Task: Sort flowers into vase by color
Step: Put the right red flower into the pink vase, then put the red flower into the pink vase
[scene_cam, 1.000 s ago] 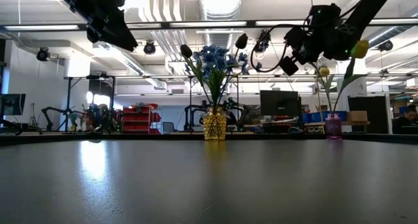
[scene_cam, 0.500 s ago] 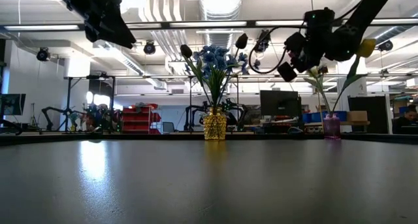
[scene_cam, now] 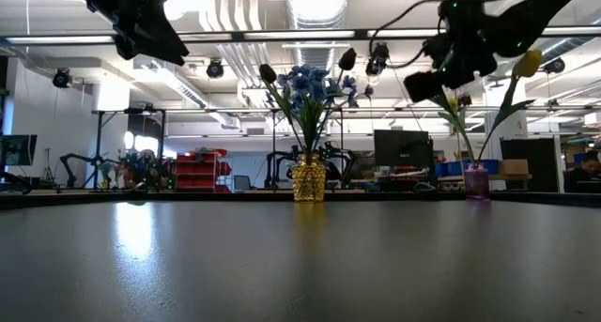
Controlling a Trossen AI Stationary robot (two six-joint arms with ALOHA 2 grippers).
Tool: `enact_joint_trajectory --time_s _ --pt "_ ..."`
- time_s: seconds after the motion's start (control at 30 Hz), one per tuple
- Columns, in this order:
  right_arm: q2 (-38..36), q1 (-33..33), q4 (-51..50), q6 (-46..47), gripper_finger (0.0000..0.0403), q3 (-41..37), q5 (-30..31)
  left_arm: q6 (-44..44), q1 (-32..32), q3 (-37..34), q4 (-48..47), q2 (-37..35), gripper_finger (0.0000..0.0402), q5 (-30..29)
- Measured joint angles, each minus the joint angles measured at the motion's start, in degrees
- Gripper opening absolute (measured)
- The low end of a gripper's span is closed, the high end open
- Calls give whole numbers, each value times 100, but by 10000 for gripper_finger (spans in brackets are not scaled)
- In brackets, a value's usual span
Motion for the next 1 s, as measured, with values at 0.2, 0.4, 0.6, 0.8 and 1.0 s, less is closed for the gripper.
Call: enact_joint_trajectory --time_s 0.2,0.4,0.6,0.8,1.0 --pt "-818 231 -1037 746 211 2 -197 20 37 0 4 43 140 346" --pt "-1350 405 -2195 1537 236 186 -612 137 44 196 -248 109 173 790" --pt "-1382 400 -3587 2066 265 608 -1100 642 44 719 -841 334 215 779" --pt "-1393 400 -4475 2185 287 1065 -1209 673 44 967 -1195 428 228 791" --pt "-1396 439 -5350 2167 297 1773 -1238 671 42 960 -1299 317 229 1211"
